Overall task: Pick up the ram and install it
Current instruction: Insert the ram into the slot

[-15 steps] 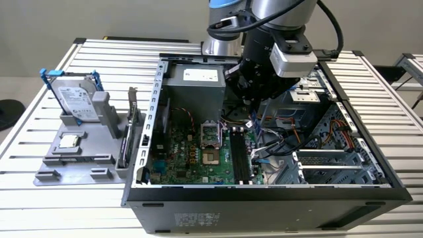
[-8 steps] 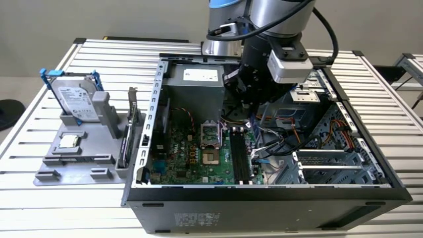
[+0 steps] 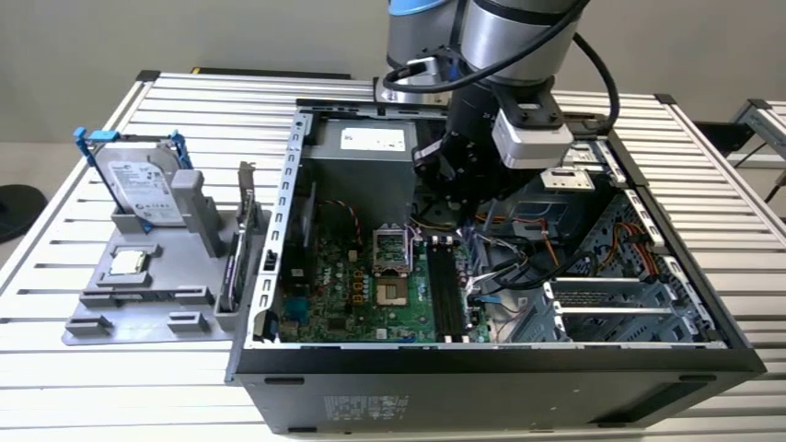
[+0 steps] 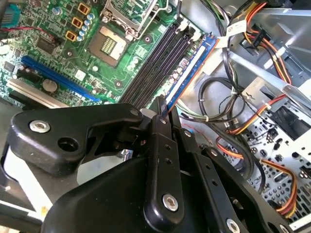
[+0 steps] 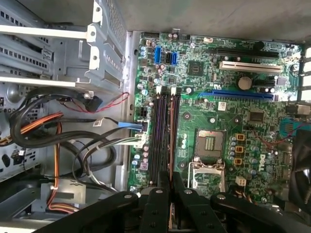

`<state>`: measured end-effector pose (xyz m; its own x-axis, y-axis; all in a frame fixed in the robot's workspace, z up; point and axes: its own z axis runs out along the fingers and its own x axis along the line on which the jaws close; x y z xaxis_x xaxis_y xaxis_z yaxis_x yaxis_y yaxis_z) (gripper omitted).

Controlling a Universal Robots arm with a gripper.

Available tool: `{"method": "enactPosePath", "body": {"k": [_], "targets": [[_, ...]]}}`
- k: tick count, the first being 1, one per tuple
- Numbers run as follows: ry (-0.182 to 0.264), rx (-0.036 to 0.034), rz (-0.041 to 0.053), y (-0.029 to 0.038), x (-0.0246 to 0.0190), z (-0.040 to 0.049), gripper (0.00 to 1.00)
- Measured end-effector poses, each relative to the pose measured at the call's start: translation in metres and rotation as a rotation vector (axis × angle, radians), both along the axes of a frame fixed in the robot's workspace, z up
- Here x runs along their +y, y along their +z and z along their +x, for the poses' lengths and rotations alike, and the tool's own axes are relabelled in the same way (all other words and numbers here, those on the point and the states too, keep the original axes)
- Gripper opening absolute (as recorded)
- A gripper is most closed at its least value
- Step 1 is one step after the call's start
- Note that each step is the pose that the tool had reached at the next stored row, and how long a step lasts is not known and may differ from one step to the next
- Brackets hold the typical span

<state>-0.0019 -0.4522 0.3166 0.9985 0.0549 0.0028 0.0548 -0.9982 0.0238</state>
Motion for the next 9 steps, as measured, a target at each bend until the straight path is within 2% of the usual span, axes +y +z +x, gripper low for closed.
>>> {"method": "enactPosePath", "body": {"k": [5, 9], "targets": [[0.000, 0.0001, -0.0012, -0.0081, 0.0000, 0.0002, 0.00], [0.000, 0.0000, -0.0012, -0.0087, 0.0000, 0.0002, 0.00]]}}
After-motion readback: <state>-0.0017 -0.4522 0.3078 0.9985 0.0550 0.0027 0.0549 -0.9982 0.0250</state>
